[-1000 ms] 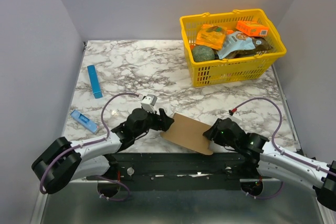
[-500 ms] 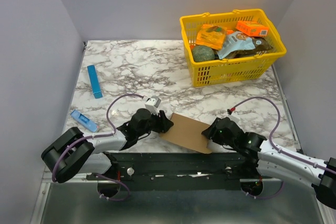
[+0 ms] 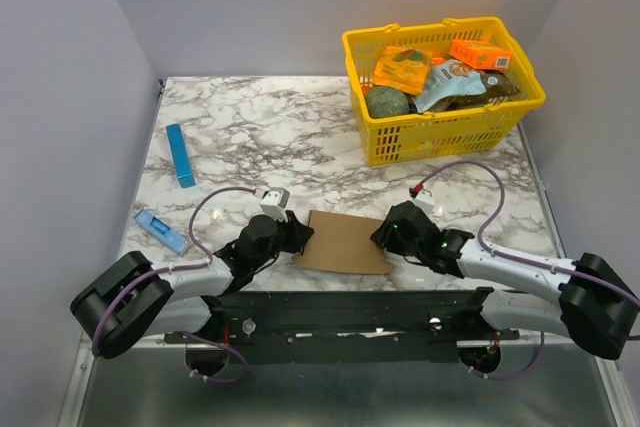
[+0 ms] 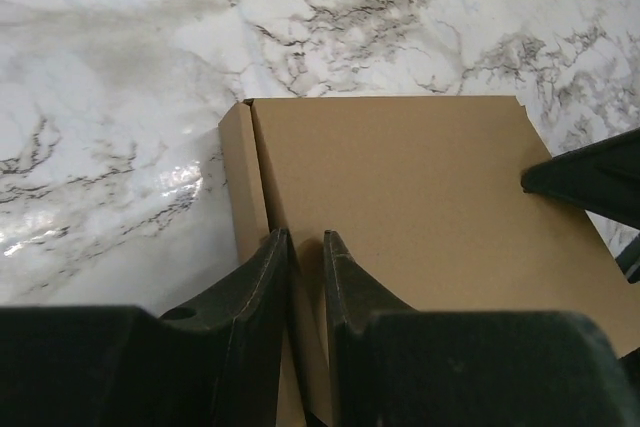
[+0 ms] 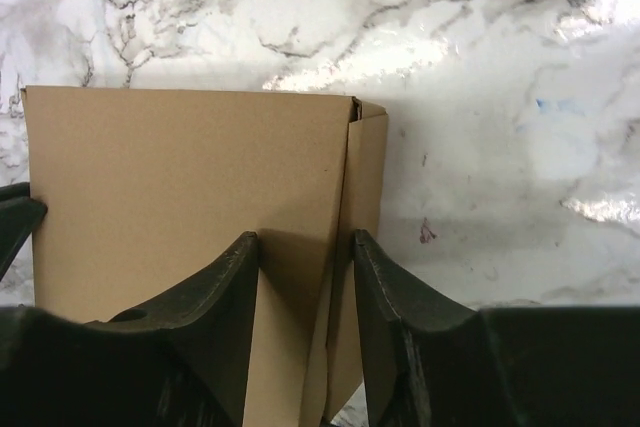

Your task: Fold the paper box

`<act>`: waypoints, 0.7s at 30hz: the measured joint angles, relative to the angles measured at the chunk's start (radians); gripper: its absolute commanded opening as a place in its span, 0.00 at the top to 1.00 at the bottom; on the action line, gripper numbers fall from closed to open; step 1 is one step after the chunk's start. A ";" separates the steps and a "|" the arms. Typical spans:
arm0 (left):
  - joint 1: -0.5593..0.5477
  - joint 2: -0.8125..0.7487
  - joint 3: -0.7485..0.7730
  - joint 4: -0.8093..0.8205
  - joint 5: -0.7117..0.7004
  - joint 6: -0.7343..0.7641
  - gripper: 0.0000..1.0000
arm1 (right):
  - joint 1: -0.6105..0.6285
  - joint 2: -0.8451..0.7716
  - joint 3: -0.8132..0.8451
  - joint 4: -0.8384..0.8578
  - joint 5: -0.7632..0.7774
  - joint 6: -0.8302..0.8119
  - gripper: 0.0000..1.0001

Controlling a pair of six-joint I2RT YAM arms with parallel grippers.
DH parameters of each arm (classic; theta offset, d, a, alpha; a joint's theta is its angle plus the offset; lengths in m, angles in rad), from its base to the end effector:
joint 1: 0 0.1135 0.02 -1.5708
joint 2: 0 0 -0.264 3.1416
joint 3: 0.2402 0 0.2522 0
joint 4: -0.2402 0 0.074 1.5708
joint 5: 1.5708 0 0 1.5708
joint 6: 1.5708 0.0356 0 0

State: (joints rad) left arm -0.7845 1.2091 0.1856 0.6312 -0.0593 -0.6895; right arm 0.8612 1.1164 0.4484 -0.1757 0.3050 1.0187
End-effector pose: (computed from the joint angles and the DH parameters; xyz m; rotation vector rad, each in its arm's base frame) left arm 0.1476 -0.1444 0.1406 0.0575 2.0750 -0.8868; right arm 0.1419 0.1488 0.1654 0.3322 2.4070 0.5254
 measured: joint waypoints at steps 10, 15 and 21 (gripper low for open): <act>-0.003 -0.083 -0.028 -0.063 -0.106 -0.030 0.80 | -0.039 0.093 0.081 0.032 -0.018 -0.106 0.25; -0.010 -0.114 -0.029 -0.101 -0.115 -0.045 0.80 | -0.039 0.027 0.125 -0.140 -0.021 -0.179 0.37; -0.010 -0.113 -0.026 -0.108 -0.117 -0.055 0.80 | -0.039 -0.012 0.175 -0.234 -0.099 -0.216 0.46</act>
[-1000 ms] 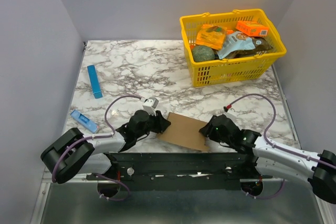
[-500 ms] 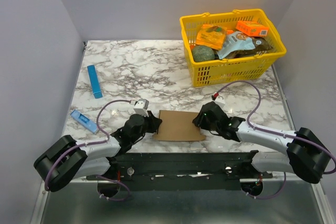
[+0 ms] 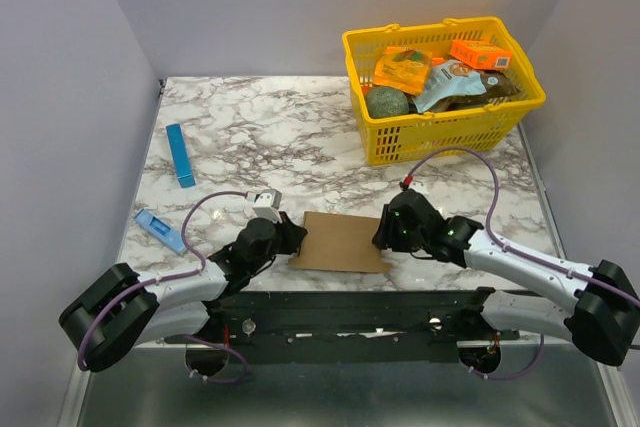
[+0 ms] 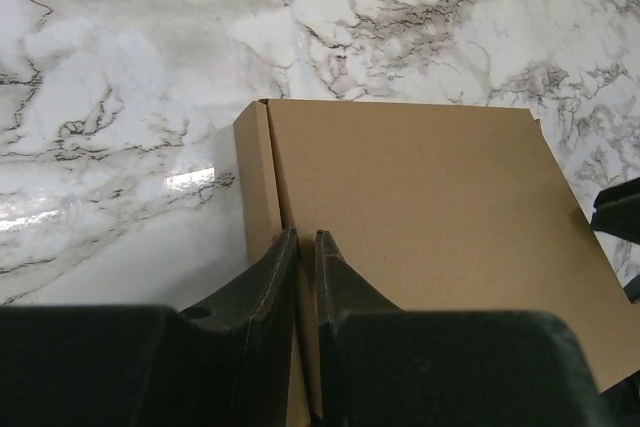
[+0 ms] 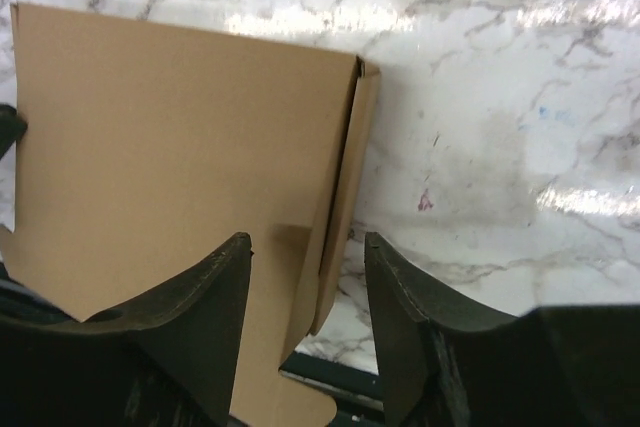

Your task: Fold the paper box

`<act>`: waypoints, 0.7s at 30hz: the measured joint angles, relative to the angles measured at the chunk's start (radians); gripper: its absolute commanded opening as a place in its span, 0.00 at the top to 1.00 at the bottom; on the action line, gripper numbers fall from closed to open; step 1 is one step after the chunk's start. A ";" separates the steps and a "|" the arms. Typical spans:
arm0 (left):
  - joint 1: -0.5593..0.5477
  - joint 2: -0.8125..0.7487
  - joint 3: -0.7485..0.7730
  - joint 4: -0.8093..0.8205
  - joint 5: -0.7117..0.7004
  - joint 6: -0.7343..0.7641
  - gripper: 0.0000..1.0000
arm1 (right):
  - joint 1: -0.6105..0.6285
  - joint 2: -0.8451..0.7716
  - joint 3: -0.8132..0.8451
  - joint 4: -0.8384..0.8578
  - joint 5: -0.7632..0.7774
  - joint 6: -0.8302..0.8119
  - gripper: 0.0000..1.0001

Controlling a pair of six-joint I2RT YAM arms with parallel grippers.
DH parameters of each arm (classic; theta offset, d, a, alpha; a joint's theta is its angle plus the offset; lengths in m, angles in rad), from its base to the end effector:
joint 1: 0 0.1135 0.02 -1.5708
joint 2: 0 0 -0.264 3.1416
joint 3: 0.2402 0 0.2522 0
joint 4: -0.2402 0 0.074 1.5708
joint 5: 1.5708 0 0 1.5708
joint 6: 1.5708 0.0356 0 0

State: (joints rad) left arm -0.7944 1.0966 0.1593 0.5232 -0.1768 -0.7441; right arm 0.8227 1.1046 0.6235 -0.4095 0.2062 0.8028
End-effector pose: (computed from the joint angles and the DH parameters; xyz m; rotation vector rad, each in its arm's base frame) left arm 0.1395 -0.1331 0.1426 -0.0676 2.0716 -0.8079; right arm 0.1514 0.1524 0.2045 0.0664 2.4917 0.4629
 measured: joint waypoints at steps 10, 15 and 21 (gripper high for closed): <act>0.000 0.011 0.015 -0.017 -0.007 -0.001 0.80 | 0.000 -0.035 -0.044 -0.018 -0.180 0.032 0.53; 0.000 0.014 0.021 -0.024 -0.009 -0.001 0.81 | 0.000 -0.027 -0.057 0.019 -0.240 0.048 0.57; 0.000 0.015 0.023 -0.028 -0.023 0.000 0.82 | 0.000 -0.027 -0.087 0.070 -0.291 0.080 0.63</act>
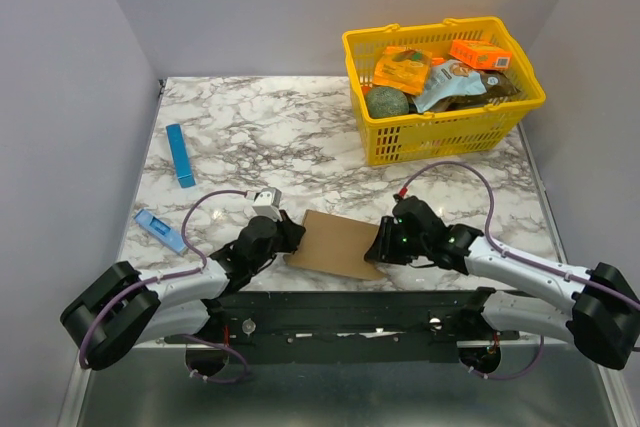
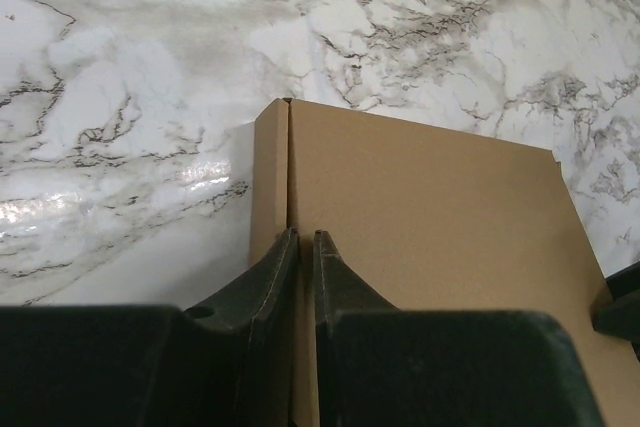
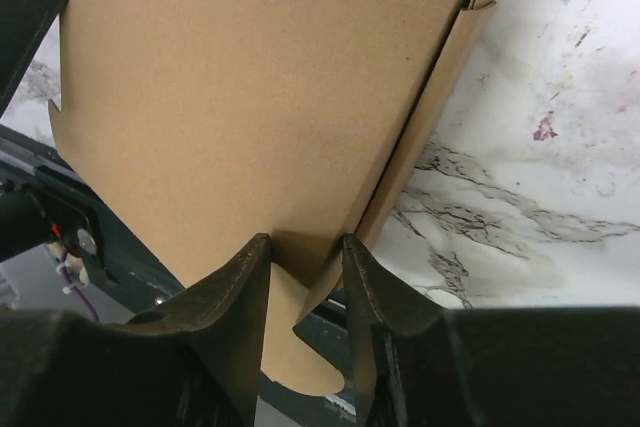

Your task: Fold the paper box

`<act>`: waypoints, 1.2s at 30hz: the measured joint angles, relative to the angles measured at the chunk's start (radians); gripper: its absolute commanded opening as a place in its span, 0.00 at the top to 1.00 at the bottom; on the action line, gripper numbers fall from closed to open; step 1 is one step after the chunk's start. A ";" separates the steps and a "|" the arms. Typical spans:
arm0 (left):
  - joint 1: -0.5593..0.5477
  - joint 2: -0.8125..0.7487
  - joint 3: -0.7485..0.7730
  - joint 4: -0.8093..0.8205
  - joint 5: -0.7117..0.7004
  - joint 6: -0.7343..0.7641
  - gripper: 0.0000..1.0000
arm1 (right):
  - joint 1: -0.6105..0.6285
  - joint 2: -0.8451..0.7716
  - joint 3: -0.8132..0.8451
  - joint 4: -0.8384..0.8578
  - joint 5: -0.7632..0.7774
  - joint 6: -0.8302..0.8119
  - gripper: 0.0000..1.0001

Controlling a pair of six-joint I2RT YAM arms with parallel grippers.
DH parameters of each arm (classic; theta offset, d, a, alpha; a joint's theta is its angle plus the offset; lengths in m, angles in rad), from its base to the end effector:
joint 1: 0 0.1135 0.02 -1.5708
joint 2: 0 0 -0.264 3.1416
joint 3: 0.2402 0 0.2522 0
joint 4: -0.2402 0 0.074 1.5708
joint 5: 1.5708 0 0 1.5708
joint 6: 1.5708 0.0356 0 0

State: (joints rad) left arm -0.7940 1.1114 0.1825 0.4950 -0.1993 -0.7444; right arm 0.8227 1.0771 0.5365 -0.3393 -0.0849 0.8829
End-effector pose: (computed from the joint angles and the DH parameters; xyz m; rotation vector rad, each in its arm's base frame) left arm 0.1427 -0.1352 0.1441 -0.0812 2.0824 -0.7747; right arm 0.1376 0.1527 0.1870 0.0391 2.6385 0.7888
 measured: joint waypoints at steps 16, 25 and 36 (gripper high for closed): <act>-0.008 0.010 0.003 0.000 -0.039 0.000 0.85 | -0.003 -0.064 -0.096 0.091 -0.014 0.096 0.32; -0.013 -0.039 -0.011 -0.036 -0.047 0.000 0.86 | -0.002 -0.185 -0.083 -0.032 0.095 0.046 0.43; -0.013 -0.039 -0.011 -0.037 -0.047 0.000 0.86 | -0.002 -0.084 -0.114 0.045 0.069 0.039 0.51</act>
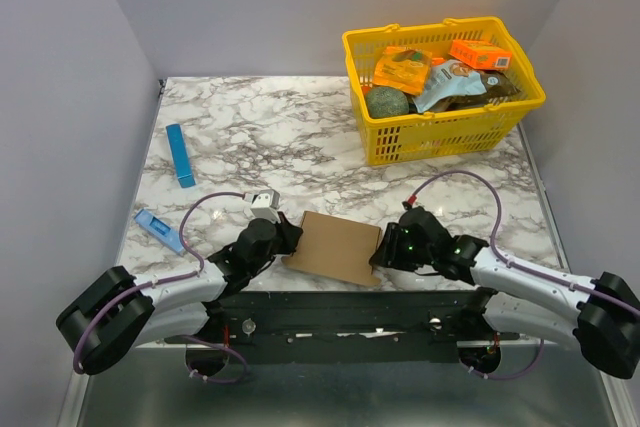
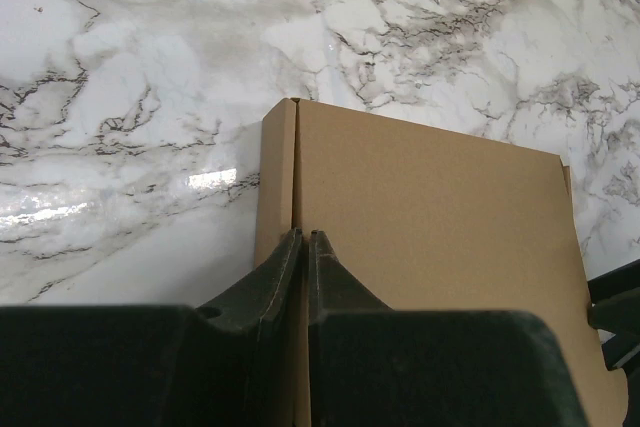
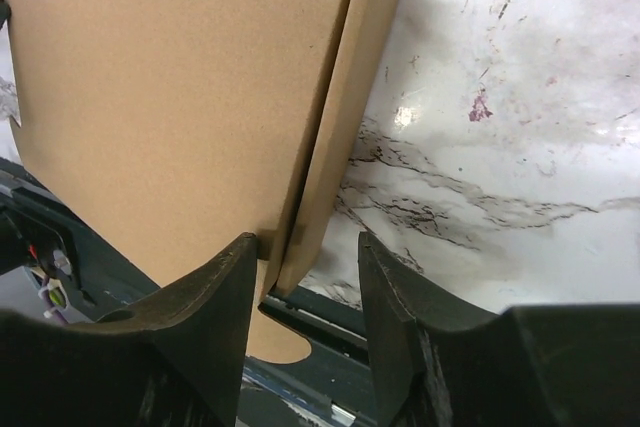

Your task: Fold the paper box

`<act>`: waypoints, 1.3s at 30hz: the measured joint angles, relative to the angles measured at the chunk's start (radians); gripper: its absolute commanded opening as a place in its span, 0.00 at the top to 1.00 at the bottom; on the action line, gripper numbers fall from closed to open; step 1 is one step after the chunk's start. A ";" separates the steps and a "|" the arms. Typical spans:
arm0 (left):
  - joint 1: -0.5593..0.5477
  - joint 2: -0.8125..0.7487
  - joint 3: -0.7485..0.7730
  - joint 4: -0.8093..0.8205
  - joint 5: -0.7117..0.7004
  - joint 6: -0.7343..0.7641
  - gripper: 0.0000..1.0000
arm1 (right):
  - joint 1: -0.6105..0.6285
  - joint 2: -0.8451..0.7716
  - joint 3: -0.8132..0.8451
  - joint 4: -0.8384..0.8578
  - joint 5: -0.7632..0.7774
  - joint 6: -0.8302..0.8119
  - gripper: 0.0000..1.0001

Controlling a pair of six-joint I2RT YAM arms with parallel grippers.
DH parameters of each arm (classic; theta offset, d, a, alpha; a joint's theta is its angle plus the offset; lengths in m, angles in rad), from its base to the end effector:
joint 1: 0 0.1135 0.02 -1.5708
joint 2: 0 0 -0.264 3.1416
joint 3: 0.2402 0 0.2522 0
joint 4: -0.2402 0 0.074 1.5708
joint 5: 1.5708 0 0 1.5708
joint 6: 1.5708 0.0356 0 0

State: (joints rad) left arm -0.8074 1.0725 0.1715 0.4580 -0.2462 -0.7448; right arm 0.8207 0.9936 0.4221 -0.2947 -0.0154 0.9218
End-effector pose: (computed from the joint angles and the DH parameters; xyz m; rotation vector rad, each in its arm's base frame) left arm 0.1383 -0.1320 0.1441 -0.0972 2.0768 -0.7352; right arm 0.1260 0.1360 0.1692 0.1241 2.5975 0.7444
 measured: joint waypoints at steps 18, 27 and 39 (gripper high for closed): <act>0.000 0.025 0.002 0.035 0.010 0.031 0.63 | 0.005 0.031 -0.002 0.001 0.043 -0.020 0.23; 0.003 -0.105 0.064 -0.092 0.024 0.090 0.23 | 0.005 -0.084 0.155 -0.107 0.058 -0.317 0.15; 0.028 -0.220 0.027 -0.221 0.071 0.083 0.36 | 0.261 0.189 0.355 -0.021 0.080 -0.735 0.18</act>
State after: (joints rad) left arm -0.7795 0.8528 0.1982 0.2371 -0.1757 -0.6617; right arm 1.0821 1.1824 0.7773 -0.3153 0.0650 0.1864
